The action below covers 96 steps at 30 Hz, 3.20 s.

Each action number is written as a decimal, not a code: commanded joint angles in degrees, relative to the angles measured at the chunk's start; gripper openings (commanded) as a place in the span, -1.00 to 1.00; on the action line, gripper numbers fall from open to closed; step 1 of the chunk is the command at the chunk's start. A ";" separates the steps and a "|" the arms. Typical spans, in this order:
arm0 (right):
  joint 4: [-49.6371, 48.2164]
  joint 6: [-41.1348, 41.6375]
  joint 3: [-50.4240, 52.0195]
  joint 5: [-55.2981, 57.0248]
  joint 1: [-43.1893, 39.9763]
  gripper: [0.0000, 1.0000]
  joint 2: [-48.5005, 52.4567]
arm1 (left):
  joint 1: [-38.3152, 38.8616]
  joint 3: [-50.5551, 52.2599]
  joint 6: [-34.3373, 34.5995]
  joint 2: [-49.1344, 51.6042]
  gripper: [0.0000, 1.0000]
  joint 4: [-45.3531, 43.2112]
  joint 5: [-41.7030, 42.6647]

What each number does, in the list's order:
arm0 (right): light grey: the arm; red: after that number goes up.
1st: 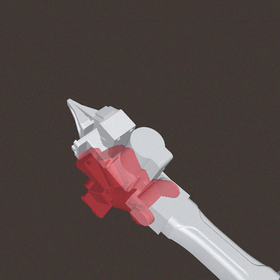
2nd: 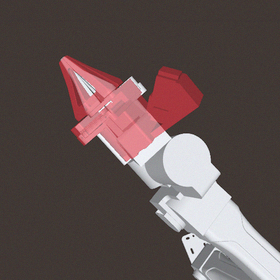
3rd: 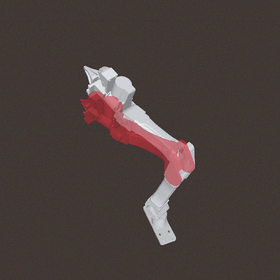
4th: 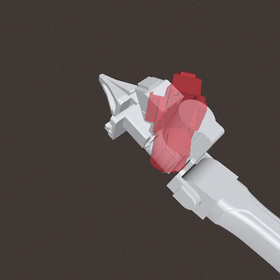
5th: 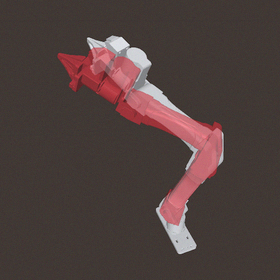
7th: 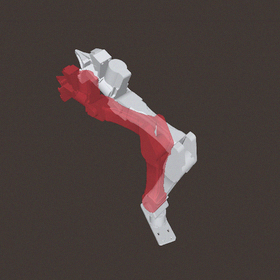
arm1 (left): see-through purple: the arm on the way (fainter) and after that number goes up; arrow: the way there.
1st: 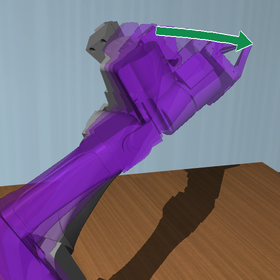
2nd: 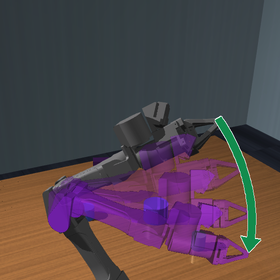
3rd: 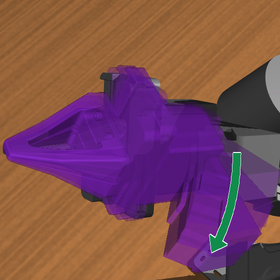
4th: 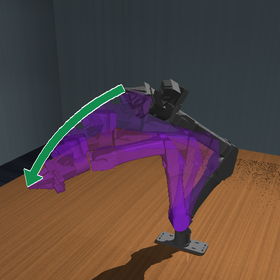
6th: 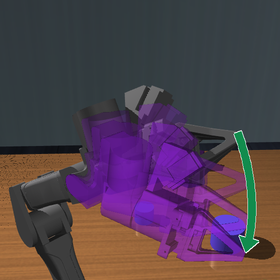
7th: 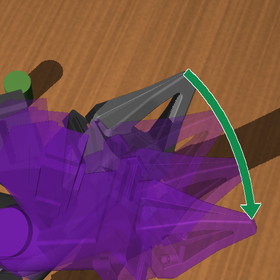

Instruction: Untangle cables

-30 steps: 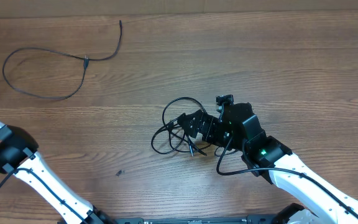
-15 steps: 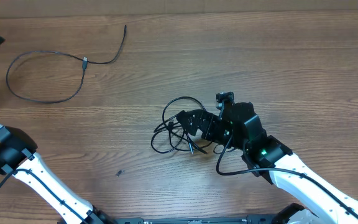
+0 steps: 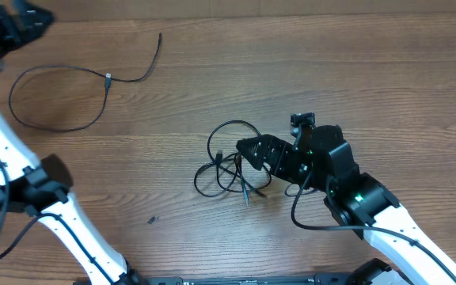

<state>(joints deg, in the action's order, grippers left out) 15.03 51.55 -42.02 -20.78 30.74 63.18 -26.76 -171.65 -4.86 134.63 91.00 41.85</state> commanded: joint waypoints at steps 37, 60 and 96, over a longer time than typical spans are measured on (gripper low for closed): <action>36.54 -9.90 -3.76 13.20 -20.00 1.00 -12.24 | 58.58 17.35 6.86 -4.26 0.99 5.81 -44.35; 37.77 -9.90 -3.76 13.03 -19.98 1.00 -12.24 | 65.02 68.11 9.49 -41.31 1.00 0.76 -43.82; 38.45 -9.90 -3.76 13.05 -19.98 1.00 -12.24 | 69.40 108.06 20.20 -33.48 0.86 -43.01 -43.89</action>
<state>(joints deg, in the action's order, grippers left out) 53.60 41.95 -43.97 -8.12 11.00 51.68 43.03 -63.96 13.39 100.66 48.99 -2.20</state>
